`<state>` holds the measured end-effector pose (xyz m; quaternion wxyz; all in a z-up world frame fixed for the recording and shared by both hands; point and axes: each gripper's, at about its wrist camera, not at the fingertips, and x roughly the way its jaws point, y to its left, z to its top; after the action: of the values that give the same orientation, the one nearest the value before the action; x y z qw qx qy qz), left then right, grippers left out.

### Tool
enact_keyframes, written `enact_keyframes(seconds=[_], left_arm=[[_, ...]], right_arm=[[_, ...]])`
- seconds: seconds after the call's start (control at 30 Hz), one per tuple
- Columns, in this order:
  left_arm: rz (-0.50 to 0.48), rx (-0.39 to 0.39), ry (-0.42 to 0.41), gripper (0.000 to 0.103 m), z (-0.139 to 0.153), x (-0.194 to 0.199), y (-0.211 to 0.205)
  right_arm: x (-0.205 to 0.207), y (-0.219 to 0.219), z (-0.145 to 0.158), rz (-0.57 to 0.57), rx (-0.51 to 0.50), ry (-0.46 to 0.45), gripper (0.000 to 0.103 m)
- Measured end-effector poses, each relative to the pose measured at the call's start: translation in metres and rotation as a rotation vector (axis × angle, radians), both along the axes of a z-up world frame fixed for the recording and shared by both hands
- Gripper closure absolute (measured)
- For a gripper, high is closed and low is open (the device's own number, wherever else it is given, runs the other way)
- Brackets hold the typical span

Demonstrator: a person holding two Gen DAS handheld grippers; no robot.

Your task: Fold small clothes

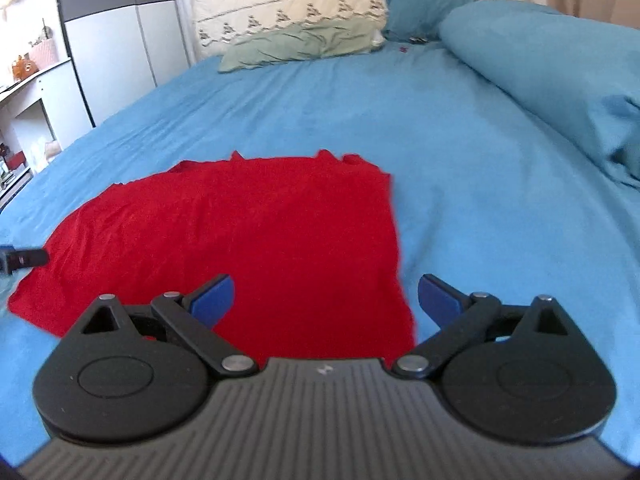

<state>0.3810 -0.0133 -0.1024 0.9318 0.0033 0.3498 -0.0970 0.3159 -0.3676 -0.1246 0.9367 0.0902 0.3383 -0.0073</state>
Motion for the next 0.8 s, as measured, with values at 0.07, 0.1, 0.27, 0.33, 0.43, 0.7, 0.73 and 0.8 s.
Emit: enact_keyframes(seconds=[0.07, 0.1, 0.27, 0.33, 0.43, 0.7, 0.73, 0.8], left_arm=[[-0.030, -0.026, 0.013, 0.000, 0.002, -0.004, -0.009], [-0.040, -0.031, 0.022, 0.000, 0.001, -0.004, -0.013], [-0.052, 0.002, 0.031, 0.000, -0.010, -0.004, -0.034], [-0.057, 0.006, 0.035, 0.000, -0.015, -0.003, -0.038], [-0.054, 0.015, 0.037, 0.000, -0.019, -0.002, -0.037], [-0.014, -0.007, 0.069, 0.000, -0.030, 0.024, -0.042], [-0.005, -0.007, 0.080, 0.001, -0.033, 0.027, -0.044], [0.002, -0.003, 0.091, 0.001, -0.038, 0.034, -0.047]], right_arm=[[-0.012, -0.005, -0.003, -0.012, 0.023, 0.046, 0.000], [-0.017, -0.006, -0.007, -0.017, 0.036, 0.066, 0.000], [-0.026, -0.009, -0.029, -0.054, 0.118, 0.109, 0.000], [-0.024, -0.010, -0.037, -0.069, 0.175, 0.110, 0.000], [-0.018, -0.011, -0.045, -0.113, 0.229, 0.068, 0.001], [0.005, -0.023, -0.059, -0.264, 0.368, -0.028, 0.019], [0.008, -0.023, -0.059, -0.277, 0.368, -0.033, 0.022], [0.015, -0.020, -0.059, -0.287, 0.340, -0.033, 0.028]])
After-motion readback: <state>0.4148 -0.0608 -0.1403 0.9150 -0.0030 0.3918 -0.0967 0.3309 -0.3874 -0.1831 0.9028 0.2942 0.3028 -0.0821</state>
